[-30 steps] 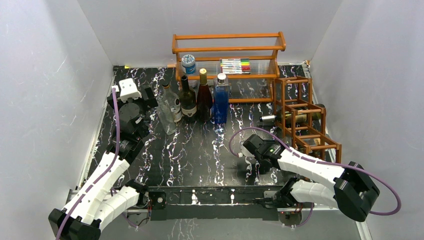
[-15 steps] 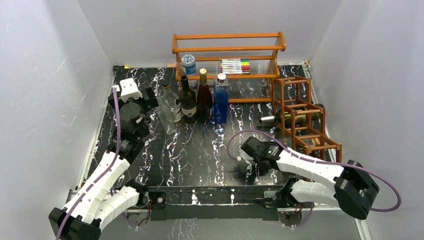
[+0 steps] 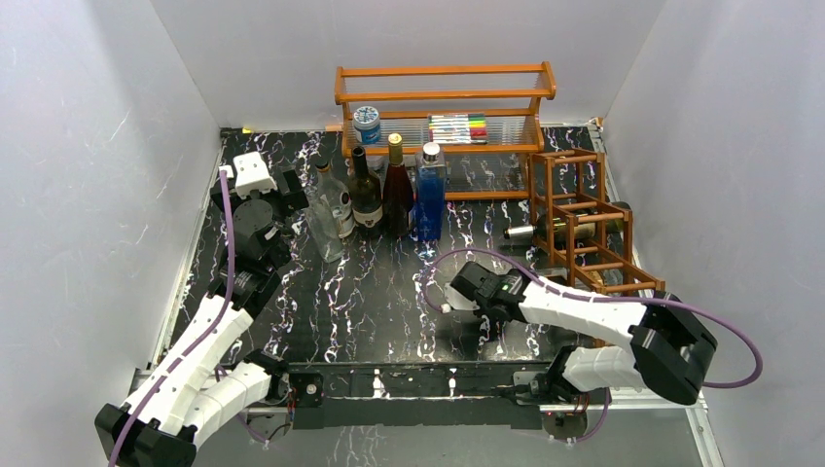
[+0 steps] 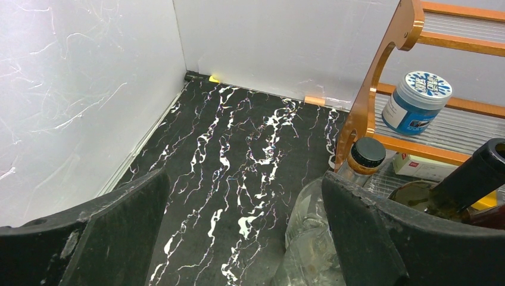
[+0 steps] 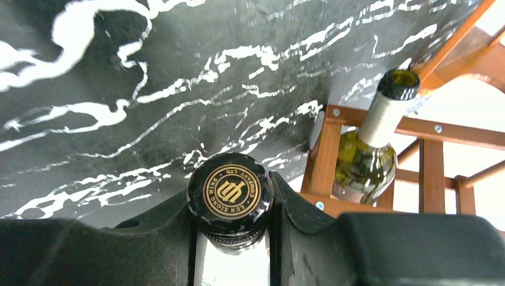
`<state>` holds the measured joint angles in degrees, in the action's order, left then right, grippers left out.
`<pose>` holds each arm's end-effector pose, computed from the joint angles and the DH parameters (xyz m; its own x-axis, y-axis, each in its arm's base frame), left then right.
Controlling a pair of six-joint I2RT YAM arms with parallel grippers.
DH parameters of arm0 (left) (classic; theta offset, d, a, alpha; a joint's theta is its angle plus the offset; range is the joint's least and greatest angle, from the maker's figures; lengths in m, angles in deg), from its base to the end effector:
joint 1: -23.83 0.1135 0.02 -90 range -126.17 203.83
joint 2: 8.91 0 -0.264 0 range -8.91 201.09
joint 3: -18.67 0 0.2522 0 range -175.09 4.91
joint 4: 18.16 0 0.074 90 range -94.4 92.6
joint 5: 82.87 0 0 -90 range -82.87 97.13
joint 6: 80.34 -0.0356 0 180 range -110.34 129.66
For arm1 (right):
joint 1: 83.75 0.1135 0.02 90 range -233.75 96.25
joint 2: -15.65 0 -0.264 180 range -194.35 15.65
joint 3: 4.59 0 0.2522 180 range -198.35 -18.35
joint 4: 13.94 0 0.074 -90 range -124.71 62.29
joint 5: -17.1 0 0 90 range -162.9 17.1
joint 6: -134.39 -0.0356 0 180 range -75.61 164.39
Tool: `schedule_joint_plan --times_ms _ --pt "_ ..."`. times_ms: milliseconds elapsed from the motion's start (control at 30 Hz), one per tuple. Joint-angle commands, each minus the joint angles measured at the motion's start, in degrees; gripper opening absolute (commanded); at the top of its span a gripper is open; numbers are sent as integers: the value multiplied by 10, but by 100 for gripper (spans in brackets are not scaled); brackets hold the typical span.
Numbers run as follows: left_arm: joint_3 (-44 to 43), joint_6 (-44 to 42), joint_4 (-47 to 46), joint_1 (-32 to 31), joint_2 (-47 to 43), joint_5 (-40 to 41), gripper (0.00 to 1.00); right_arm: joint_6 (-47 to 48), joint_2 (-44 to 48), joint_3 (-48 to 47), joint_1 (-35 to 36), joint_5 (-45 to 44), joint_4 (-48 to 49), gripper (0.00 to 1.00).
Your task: Take the wine bottle off the wine rack
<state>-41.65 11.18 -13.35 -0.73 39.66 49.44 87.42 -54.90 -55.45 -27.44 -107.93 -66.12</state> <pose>0.1844 -0.0579 0.3749 0.1178 -0.0754 -0.9902 -0.2974 0.9487 -0.1076 0.1289 0.1564 0.1794 0.0120 -0.9894 0.1448 -0.7853 -0.0989 -0.6111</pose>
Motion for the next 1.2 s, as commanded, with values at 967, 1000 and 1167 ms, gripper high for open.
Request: schedule_joint_plan --times_ms 967,1000,1167 --pt "-18 0 -12 -2 8 2 98 -124 -124 -131 65 133 103 0" --pt "-19 0 -12 -2 9 3 98 -127 -122 -134 66 137 103 0" --pt "-18 -1 -12 -2 9 3 98 -158 -109 -150 70 166 113 0"
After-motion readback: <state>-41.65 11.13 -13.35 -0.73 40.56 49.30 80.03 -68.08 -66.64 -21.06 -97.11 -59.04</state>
